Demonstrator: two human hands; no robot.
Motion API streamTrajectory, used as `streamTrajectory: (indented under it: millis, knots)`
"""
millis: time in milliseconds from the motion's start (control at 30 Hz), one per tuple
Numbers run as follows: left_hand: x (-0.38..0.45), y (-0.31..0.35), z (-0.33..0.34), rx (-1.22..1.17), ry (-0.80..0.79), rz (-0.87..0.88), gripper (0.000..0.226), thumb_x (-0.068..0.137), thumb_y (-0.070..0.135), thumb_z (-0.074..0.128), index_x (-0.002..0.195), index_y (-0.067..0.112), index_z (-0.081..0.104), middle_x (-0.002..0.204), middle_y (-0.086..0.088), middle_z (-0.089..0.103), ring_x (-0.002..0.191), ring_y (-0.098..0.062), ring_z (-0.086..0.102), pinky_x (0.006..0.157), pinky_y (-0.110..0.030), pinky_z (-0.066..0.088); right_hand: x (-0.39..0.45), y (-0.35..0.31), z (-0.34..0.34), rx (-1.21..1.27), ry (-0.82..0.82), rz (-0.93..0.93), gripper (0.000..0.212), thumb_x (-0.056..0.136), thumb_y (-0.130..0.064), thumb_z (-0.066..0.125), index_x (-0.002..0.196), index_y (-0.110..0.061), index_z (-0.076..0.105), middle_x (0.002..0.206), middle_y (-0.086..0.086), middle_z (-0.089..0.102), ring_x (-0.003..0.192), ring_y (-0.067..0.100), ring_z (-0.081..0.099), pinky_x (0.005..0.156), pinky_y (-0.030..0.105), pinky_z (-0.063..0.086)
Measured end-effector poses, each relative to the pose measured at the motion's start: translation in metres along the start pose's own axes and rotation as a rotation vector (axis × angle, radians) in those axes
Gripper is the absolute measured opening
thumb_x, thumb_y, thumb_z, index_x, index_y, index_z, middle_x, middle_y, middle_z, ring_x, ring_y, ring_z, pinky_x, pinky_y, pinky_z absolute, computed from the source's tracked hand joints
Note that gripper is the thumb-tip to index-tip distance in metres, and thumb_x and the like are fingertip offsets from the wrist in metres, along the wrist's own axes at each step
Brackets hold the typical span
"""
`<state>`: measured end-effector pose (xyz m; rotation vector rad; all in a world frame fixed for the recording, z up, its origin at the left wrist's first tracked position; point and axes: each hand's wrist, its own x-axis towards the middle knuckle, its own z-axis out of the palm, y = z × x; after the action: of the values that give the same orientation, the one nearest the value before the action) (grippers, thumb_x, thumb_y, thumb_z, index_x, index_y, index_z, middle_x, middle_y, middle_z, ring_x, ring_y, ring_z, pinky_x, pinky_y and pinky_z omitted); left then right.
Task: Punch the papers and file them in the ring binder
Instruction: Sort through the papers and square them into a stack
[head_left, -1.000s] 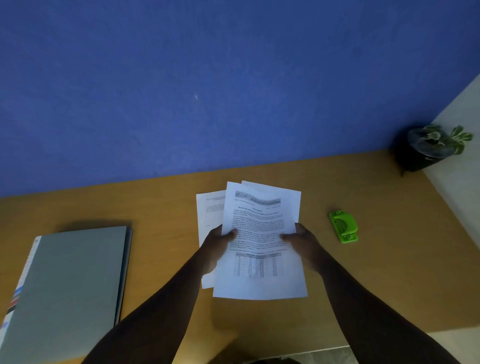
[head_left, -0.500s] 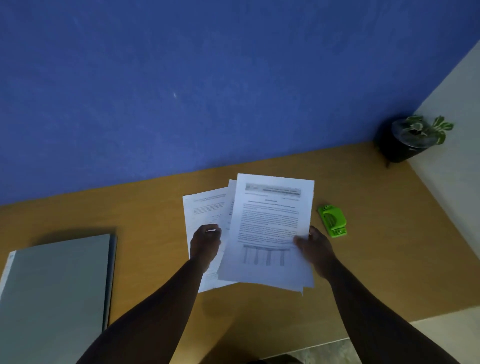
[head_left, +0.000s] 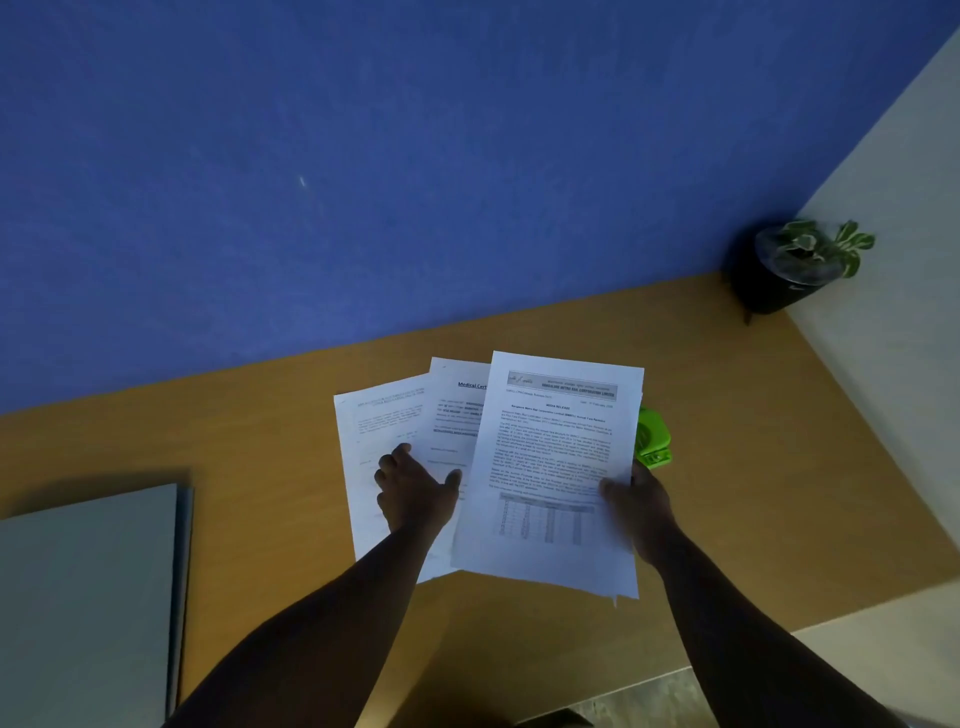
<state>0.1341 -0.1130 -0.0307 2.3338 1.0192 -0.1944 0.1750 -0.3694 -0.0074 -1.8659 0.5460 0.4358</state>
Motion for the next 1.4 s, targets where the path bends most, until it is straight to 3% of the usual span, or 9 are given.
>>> streamTrajectory:
  millis: [167,267,567,700,800,933,1200,1333,1400]
  knots:
    - [0.003,0.004,0.013,0.169,-0.042,-0.076,0.109,0.066,0.070,0.074,0.145,0.014,0.024,0.142,-0.012,0.037,0.129,-0.030,0.040,0.104,-0.047,0.041,-0.002,0.004,-0.006,0.010,-0.003,-0.004,0.022,0.079,-0.009,0.058,0.096,-0.022,0.065,0.088,-0.003,0.068,0.085,0.023,0.062,0.075,0.032,0.050]
    - [0.004,0.006,0.017,0.192,-0.018,-0.079,0.107,0.064,0.070,0.076,0.142,0.015,0.028,0.139,-0.012,0.039,0.125,-0.029,0.041,0.103,-0.045,0.042,-0.001,0.005,-0.009,0.012,-0.011,-0.001,0.018,0.075,-0.014,0.058,0.087,-0.026,0.064,0.089,-0.002,0.069,0.085,0.024,0.063,0.080,0.040,0.052]
    - [0.009,0.018,0.017,0.074,-0.044,-0.171,0.096,0.064,0.057,0.085,0.133,0.016,0.032,0.134,-0.012,0.042,0.120,-0.027,0.046,0.100,-0.044,0.046,0.003,0.006,-0.010,-0.013,0.021,0.024,0.022,0.086,-0.004,0.055,0.095,-0.021,0.064,0.090,0.001,0.068,0.083,0.023,0.062,0.075,0.034,0.050]
    - [0.013,0.017,0.018,0.000,-0.062,-0.151,0.083,0.067,0.057,0.082,0.128,0.021,0.038,0.128,-0.006,0.054,0.116,-0.028,0.053,0.101,-0.049,0.043,0.006,0.004,-0.012,0.013,0.021,0.038,0.019,0.086,-0.006,0.057,0.089,-0.024,0.063,0.093,0.002,0.069,0.088,0.027,0.063,0.082,0.042,0.053]
    - [0.015,0.009,0.019,-0.125,-0.095,-0.058,0.052,0.077,0.052,0.075,0.116,0.027,0.049,0.109,0.002,0.064,0.101,-0.023,0.062,0.092,-0.045,0.051,0.006,0.003,-0.013,0.038,0.003,0.025,0.017,0.082,-0.011,0.059,0.090,-0.024,0.064,0.096,0.004,0.070,0.092,0.030,0.065,0.085,0.049,0.053]
    - [0.013,0.000,0.009,-0.317,-0.150,0.080,0.028,0.094,0.033,0.063,0.120,0.025,0.056,0.114,0.004,0.066,0.103,-0.022,0.065,0.086,-0.038,0.054,0.008,0.001,-0.011,0.089,0.014,0.040,0.023,0.086,-0.007,0.062,0.090,-0.028,0.065,0.096,-0.002,0.070,0.095,0.029,0.065,0.089,0.049,0.054]
    - [0.018,-0.007,-0.019,-0.515,-0.200,0.080,0.028,0.099,0.026,0.055,0.127,0.024,0.058,0.119,0.006,0.064,0.104,-0.020,0.060,0.087,-0.035,0.050,0.010,-0.008,0.005,0.181,-0.014,0.048,0.028,0.088,-0.001,0.061,0.107,-0.020,0.067,0.107,0.005,0.069,0.094,0.025,0.063,0.088,0.042,0.052]
    - [0.016,-0.010,-0.032,-0.613,-0.220,0.081,0.027,0.099,0.023,0.055,0.126,0.022,0.061,0.117,0.007,0.065,0.102,-0.018,0.062,0.086,-0.033,0.051,0.005,-0.019,0.016,0.198,-0.046,0.009,0.027,0.090,0.003,0.057,0.106,-0.016,0.065,0.096,0.002,0.067,0.079,0.015,0.060,0.065,0.026,0.049]
    - [0.015,-0.014,-0.035,-0.645,-0.235,0.086,0.025,0.099,0.023,0.056,0.123,0.022,0.062,0.114,0.008,0.067,0.099,-0.014,0.064,0.079,-0.028,0.051,0.006,-0.019,0.022,0.190,-0.072,0.011,0.026,0.090,0.001,0.058,0.110,-0.013,0.066,0.103,0.005,0.068,0.086,0.020,0.062,0.068,0.028,0.051]
